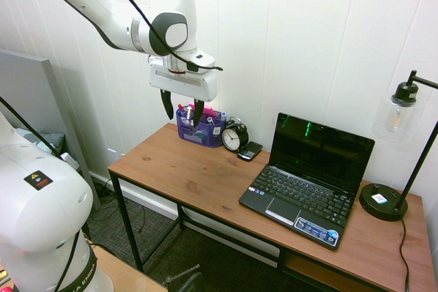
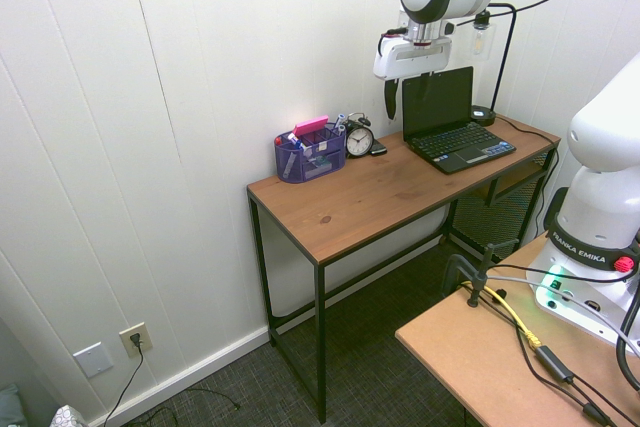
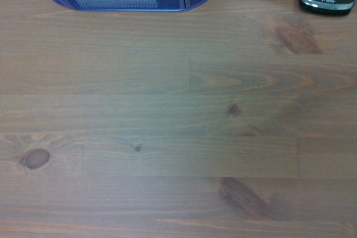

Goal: Close the laptop lid

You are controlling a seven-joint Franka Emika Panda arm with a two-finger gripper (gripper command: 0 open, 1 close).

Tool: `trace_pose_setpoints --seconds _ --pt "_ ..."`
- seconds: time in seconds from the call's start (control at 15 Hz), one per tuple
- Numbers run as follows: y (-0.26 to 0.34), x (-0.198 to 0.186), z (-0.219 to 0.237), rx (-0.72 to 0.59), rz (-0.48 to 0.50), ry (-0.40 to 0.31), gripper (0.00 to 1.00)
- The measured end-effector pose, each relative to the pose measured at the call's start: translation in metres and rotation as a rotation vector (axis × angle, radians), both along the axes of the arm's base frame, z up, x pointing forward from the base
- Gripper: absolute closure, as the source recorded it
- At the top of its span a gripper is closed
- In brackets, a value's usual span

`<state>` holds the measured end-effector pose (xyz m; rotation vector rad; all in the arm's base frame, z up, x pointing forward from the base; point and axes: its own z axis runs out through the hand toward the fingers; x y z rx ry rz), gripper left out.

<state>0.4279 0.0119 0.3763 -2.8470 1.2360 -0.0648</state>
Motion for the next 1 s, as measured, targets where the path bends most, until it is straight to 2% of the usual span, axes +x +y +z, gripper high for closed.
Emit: trace_pose_setpoints --seconds 0.13,0.4,0.73,1.0 --pt "0.001 0.0 0.0 -0.007 -0.013 0.003 0.0" --pt "-0.017 0.023 0.034 -0.023 -0.074 -0.069 0.0" --pt "-0.092 0.075 0.06 -0.067 -0.175 -0.165 0.0" --pt "-0.165 0.122 0.057 -0.093 -0.275 -0.235 0.0"
